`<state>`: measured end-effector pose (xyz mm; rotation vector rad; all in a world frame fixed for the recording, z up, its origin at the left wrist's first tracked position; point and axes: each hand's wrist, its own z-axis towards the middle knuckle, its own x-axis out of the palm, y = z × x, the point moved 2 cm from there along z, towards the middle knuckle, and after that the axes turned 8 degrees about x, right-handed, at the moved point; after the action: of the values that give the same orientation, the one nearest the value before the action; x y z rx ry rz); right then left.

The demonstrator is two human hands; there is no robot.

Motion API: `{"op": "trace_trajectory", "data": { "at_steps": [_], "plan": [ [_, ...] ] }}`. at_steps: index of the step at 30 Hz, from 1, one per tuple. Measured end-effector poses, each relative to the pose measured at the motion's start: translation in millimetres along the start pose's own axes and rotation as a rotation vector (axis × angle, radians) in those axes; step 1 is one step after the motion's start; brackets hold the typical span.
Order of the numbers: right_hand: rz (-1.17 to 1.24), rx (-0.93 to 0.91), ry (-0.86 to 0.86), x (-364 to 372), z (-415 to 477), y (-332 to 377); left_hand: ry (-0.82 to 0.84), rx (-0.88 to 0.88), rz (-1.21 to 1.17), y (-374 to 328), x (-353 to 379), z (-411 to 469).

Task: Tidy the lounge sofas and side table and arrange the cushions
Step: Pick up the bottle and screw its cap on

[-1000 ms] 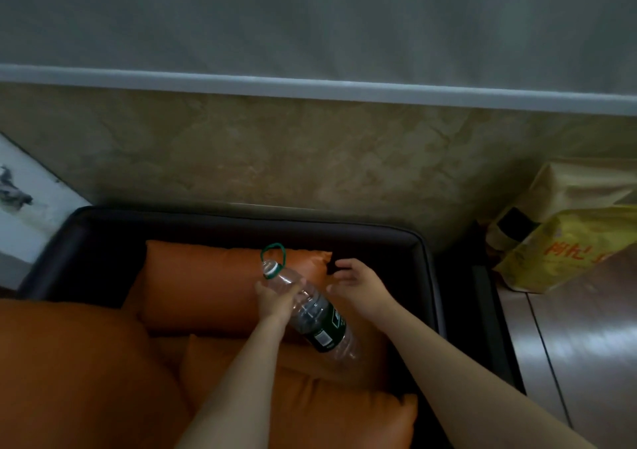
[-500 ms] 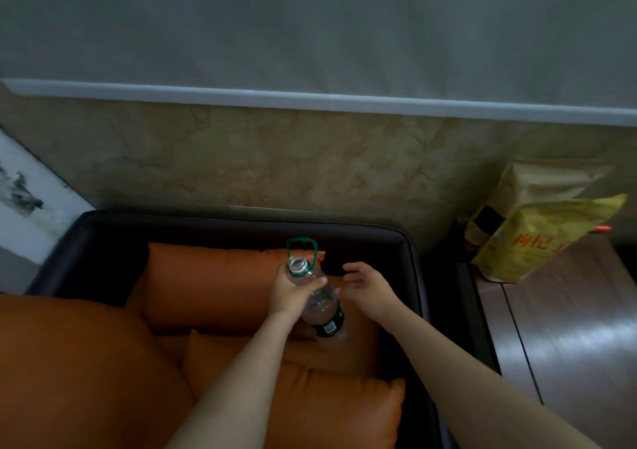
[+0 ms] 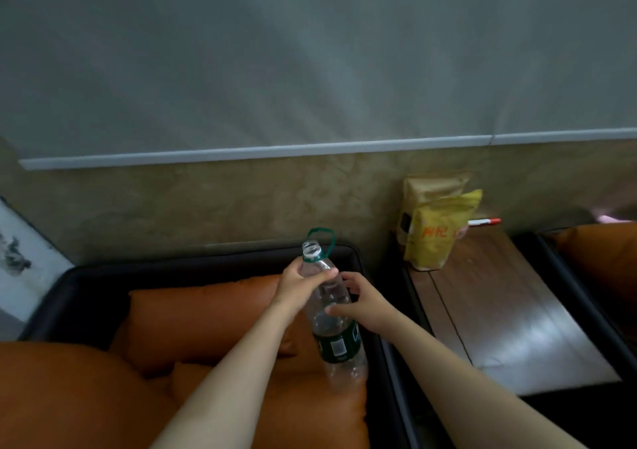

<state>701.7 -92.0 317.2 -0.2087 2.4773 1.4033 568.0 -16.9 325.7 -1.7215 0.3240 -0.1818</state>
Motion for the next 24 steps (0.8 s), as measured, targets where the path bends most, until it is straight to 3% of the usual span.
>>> {"op": "trace_trajectory", "data": {
  "at_steps": [8, 14, 19, 24],
  "plan": [
    [0.184, -0.038, -0.094, -48, -74, -36, 0.246, -0.042, -0.080, -34, 81, -65],
    [0.291, -0.033, -0.207, -90, -122, -57, 0.530, -0.176, 0.061, -41, 112, -104],
    [0.412, -0.060, -0.245, -139, -168, -77, 0.663, -0.208, 0.206, -45, 156, -141],
    [0.478, -0.093, -0.362, -200, -230, -116, 0.765, -0.194, 0.223, -49, 243, -192]
  ]
}}
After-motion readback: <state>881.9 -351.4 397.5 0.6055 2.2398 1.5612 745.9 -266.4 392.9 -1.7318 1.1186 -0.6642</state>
